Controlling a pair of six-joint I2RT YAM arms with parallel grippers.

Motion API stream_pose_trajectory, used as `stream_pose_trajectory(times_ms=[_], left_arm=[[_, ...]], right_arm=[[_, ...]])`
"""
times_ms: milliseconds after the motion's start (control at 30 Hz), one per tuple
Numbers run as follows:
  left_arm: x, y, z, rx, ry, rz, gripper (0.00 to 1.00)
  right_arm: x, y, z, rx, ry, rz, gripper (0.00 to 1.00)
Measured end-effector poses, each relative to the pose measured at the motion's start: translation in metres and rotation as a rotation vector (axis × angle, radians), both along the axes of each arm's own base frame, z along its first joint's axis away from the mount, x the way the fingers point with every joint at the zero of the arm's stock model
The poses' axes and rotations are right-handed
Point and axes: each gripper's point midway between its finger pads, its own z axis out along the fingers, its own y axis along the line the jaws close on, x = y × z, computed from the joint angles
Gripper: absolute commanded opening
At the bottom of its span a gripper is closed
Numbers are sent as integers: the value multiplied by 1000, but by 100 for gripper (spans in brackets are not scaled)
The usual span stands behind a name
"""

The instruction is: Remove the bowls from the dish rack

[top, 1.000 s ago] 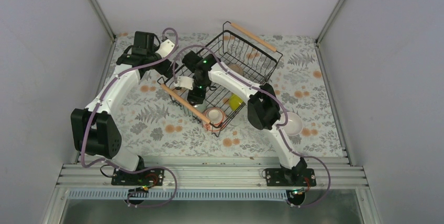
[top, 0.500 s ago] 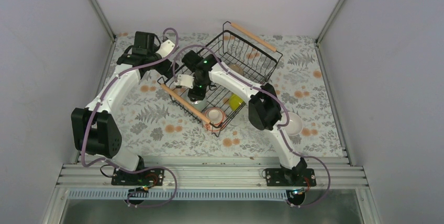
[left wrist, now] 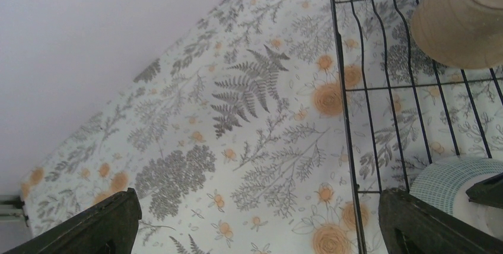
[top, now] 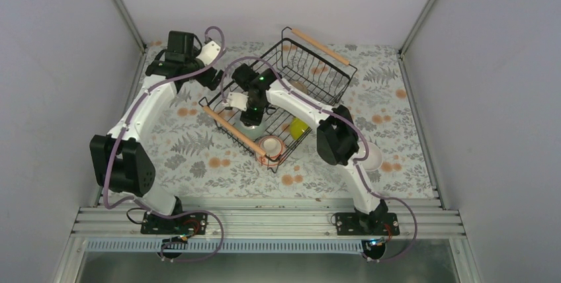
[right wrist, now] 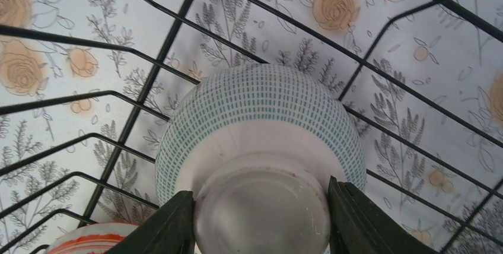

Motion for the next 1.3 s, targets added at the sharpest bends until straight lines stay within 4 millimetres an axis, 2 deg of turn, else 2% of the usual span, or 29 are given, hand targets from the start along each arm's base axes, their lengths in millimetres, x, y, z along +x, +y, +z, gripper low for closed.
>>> stream_pose_trajectory(times_ms=[300, 433, 600, 733, 833, 1100, 1300], left_arm=[[17, -8, 41, -33, -74, -22, 100], [26, -20, 60, -76, -84, -66, 100], [32, -41, 69, -159, -27, -151, 100], [37, -56, 72, -217, 18, -202, 100], [39, -66, 73, -261, 53, -236, 100], [40, -97, 58, -415, 211, -357, 100], [29, -115, 40, -529, 356, -434, 100]], right_arm=[[20, -19, 15, -28, -95, -70, 19], [30, -31, 43, -2, -154, -111, 18], [39, -44, 89, 55, -242, -151, 18], [41, -59, 116, 81, -294, -181, 19], [40, -71, 128, 91, -316, -199, 19], [46, -96, 147, 102, -352, -252, 19], [52, -109, 159, 112, -375, -282, 20]])
